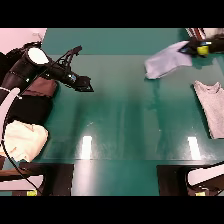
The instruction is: Fold the shirts.
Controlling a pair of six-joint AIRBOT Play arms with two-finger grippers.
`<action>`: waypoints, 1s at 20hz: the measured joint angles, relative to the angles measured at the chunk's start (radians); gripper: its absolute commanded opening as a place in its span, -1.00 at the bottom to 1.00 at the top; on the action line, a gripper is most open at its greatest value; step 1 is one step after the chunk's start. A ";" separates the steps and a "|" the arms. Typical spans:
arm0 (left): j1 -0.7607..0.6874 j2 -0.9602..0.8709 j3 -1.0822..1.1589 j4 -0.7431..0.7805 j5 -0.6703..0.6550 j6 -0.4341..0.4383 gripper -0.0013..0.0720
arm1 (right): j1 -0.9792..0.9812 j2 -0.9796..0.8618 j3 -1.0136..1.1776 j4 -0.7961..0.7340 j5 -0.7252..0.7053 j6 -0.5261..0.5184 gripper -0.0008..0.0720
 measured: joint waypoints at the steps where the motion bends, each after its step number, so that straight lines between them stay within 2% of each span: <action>1: 0.000 0.000 0.000 -0.013 0.002 0.000 -0.89 | -0.055 0.005 -0.003 -0.004 0.002 0.003 -0.95; 6: 0.000 0.000 0.000 -0.047 0.009 -0.002 -0.89 | -0.277 0.010 -0.027 -0.015 -0.024 0.009 -0.95; 10: 0.000 0.000 0.000 -0.055 0.016 -0.003 -0.89 | -0.383 0.011 -0.031 -0.006 -0.037 0.010 -0.95; 20: 0.000 0.000 0.000 -0.059 0.020 -0.005 -0.89 | -0.452 0.017 0.067 0.103 -0.054 0.010 -0.95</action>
